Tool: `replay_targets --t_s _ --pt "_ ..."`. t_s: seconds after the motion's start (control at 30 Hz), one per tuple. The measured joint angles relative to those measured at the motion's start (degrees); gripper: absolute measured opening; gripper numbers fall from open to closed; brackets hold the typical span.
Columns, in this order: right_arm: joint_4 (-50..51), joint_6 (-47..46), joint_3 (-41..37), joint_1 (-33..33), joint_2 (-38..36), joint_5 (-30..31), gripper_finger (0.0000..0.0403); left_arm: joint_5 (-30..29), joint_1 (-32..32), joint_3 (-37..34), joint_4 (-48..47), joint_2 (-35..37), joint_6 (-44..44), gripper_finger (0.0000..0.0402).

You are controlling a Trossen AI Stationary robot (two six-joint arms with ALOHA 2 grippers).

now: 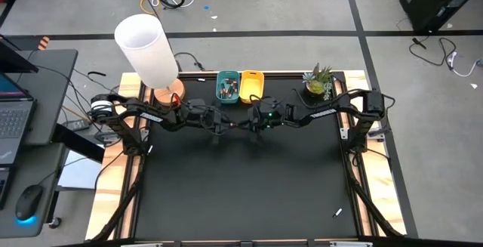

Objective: Sort batteries
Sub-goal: Put the gold black battery into the blue bin

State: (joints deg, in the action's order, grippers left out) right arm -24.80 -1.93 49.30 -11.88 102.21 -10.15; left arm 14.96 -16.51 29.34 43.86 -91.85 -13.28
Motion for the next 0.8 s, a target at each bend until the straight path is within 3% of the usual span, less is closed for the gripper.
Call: replay_targets --t_s 0.1,0.23,0.33,0.47,0.7,0.8 --pt "0.0 0.0 0.0 0.0 0.0 0.4 0.0032 -3.2 0.0 0.0 0.0 0.0 0.2 0.0065" --pt "1.2 -0.7 0.2 -0.7 -0.1 6.2 0.0045 -17.1 -1.3 0.1 0.1 0.0 3.5 0.0065" --pt "4.8 -4.4 0.1 -0.2 -0.1 11.6 0.0063 -22.8 -4.2 0.9 -0.2 0.0 5.3 0.0065" --pt "6.9 -7.6 0.0 -0.2 -0.1 13.1 0.0086 -20.5 -7.0 4.0 -2.3 0.1 8.1 0.0065" --pt "8.9 -10.1 0.0 0.2 -0.1 13.0 0.0106 -24.5 -11.7 13.5 -22.0 0.0 7.0 0.0065" --pt "8.7 -9.5 0.0 0.6 -0.1 13.0 0.0106 -23.9 -12.6 15.5 -24.3 -0.3 4.5 0.0068"
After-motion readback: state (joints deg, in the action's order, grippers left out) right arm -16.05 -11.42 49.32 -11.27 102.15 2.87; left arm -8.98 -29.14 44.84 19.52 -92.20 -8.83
